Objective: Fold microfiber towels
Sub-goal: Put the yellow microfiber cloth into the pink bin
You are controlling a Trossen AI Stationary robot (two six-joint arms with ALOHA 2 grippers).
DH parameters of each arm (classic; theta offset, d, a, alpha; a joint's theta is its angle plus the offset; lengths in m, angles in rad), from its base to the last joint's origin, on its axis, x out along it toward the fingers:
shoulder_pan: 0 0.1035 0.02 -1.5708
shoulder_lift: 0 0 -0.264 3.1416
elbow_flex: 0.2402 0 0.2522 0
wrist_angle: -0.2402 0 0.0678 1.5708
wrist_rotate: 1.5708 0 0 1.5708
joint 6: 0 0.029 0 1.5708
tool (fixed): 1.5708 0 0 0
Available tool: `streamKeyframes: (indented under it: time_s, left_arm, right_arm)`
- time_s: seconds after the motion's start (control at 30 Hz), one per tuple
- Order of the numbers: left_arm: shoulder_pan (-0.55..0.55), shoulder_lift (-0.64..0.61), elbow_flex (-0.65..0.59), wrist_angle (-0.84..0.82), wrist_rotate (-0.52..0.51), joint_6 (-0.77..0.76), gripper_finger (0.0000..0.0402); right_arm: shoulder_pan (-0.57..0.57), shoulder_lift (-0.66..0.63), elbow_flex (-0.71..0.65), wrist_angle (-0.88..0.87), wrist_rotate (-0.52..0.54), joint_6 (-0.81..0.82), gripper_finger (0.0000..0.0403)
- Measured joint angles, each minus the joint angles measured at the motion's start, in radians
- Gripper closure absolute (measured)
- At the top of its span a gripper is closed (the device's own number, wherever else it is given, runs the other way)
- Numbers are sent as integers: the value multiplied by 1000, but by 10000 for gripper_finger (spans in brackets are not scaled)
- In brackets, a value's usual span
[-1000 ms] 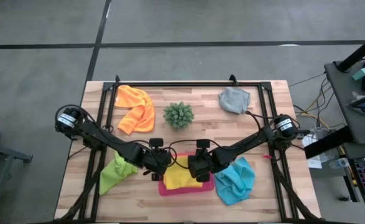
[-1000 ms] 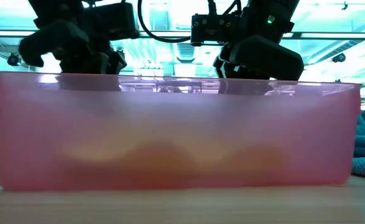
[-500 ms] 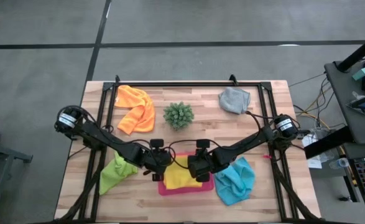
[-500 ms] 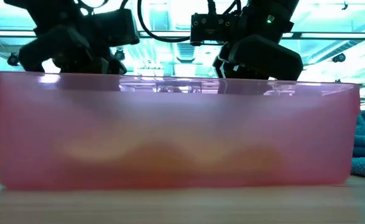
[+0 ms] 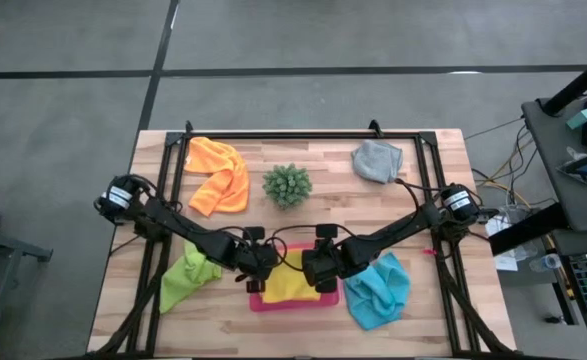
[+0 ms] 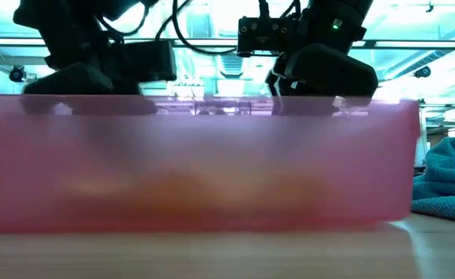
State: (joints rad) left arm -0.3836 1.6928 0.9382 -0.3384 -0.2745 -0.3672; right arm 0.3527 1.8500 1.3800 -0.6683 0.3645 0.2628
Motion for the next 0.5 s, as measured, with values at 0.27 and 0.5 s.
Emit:
streamKeyframes:
  time_s: [0.27,0.5]
  left_arm:
    - [0,-14,43,10,6,49,396]
    - [-3,-57,83,-13,15,82,400]
  right_arm:
    - [0,0,-1,4,-6,18,250]
    - [0,0,-9,21,-5,28,250]
